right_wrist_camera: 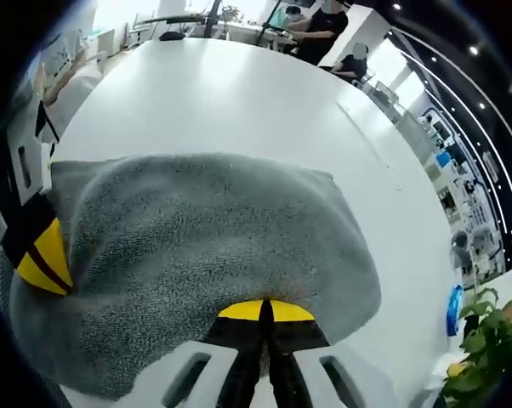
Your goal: Open the folded towel by lifting each exposed corner and separating the folded layers until the towel lies flat within the target outline without major curled edges
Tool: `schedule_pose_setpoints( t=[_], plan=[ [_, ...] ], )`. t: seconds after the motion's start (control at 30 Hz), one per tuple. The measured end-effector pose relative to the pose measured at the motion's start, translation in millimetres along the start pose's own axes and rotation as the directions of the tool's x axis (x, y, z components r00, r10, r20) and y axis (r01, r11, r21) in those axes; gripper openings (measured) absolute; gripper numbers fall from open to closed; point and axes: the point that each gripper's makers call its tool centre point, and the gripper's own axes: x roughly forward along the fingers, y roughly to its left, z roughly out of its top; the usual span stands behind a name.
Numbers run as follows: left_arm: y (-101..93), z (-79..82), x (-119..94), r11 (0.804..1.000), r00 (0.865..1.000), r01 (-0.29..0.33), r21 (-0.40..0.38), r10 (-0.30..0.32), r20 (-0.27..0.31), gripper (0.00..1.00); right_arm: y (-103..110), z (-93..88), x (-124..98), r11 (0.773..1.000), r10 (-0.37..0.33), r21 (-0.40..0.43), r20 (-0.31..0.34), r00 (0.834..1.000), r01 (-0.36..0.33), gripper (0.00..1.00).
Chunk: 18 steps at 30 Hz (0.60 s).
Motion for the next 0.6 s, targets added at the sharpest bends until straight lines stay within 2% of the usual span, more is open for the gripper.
schedule_pose_setpoints(
  t=[0.17,0.23,0.3,0.4,0.47,0.53,0.57,0.6],
  plan=[
    [0.5,-0.6,-2.1,0.999,0.999,0.035,-0.039,-0.033,0.042,0.02,1.2,-0.8,-0.5,0.999,-0.008,-0.044,-0.015,1.000,0.007,0.00],
    [-1.0,0.1,-1.3,0.999,0.999,0.033,-0.038,-0.031,0.038,0.02,1.7,-1.0,-0.8,0.997,-0.015,-0.074,-0.008,1.000,0.014,0.00],
    [-2.0,1.1,-1.0,0.997,1.000,0.013,0.081,-0.015,0.024,0.02,1.7,-0.6,-0.7,0.990,-0.019,-0.138,-0.005,1.000,0.018,0.00],
    [-4.5,1.0,-0.9,0.994,1.000,0.000,0.106,-0.002,0.021,0.03,2.9,-0.7,-0.4,0.985,-0.021,-0.172,-0.016,1.000,0.017,0.00],
    [-2.6,1.5,-1.1,0.996,1.000,0.001,0.084,-0.003,0.024,0.03,2.9,0.0,-0.4,0.981,-0.023,-0.192,-0.028,0.999,0.017,0.00],
    [-2.2,2.4,-1.5,0.999,0.999,0.028,0.029,-0.030,0.038,0.03,2.4,0.0,0.4,0.982,-0.036,-0.189,-0.035,0.999,0.028,0.00],
    [-1.0,3.1,-2.5,0.998,0.998,0.044,-0.036,-0.042,0.047,0.03,1.8,-0.3,0.3,0.981,-0.035,-0.194,-0.038,0.999,0.027,0.00],
    [-0.1,3.1,-3.3,0.997,0.998,0.050,-0.066,-0.047,0.045,0.03,1.2,-0.5,0.0,0.983,-0.032,-0.183,-0.039,0.999,0.025,0.00]
  ],
)
